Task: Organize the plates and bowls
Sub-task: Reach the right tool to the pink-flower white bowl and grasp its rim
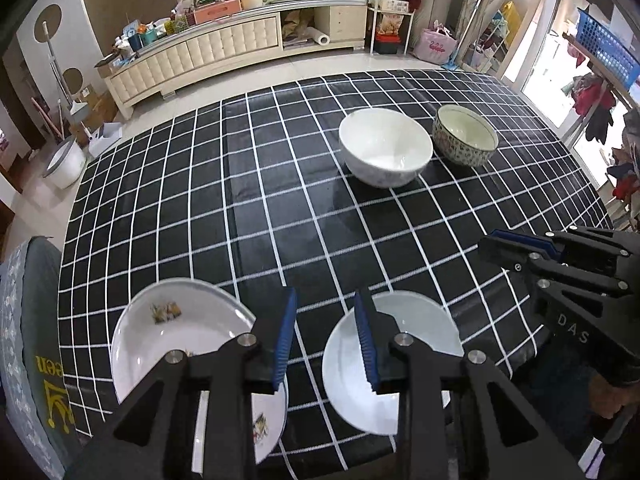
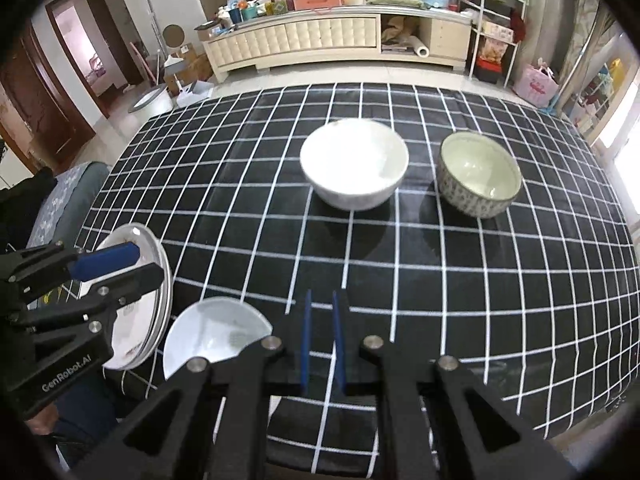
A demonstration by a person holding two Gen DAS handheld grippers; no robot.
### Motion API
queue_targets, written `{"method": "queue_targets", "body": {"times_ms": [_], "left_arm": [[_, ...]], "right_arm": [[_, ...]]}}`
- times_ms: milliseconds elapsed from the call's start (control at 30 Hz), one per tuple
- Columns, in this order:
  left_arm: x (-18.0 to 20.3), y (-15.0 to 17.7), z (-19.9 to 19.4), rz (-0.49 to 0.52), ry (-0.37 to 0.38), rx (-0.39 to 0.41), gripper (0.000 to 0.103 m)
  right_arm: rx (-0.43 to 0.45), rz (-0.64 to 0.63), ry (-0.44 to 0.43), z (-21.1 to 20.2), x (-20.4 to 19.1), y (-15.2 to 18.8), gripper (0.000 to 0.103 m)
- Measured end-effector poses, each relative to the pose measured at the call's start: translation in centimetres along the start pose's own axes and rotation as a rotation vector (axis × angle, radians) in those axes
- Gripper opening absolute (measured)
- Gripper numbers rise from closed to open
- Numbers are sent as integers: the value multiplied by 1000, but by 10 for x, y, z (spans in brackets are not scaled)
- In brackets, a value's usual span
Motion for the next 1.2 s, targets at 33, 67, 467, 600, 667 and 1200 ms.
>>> {"method": "queue_targets", "body": {"times_ms": [33,67,467,600,667,1200], "left_arm": [[0,-5,-1,1,2,5,28],[0,-9,-2,3,6,8,28],[-4,-68,-3,23,24,25,57],[-5,-90,3,29,28,30,65],[-7,-102,8,26,39,30,68],[-10,-157,72,77,-5,-86,68]], "right_arm": [[5,1,0,-2,2,-4,14],[8,3,-1,-3,3,-8,14],[50,23,8,-8,23,-59,64],[47,22,28,-2,32,-75,76],[29,18,27,4,37,-80,81],[-47,-2,35,54,55,-113,86]]}}
Point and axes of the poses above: each gripper's, at about its wrist camera, not at the fingertips, and z roughly the way its jaws point, x to its right, y to its underside, the point moved 5 cm from there along z, roughly the way its jaws point, and after that the axes turned 13 degrees about -x, right-handed, at the moved point
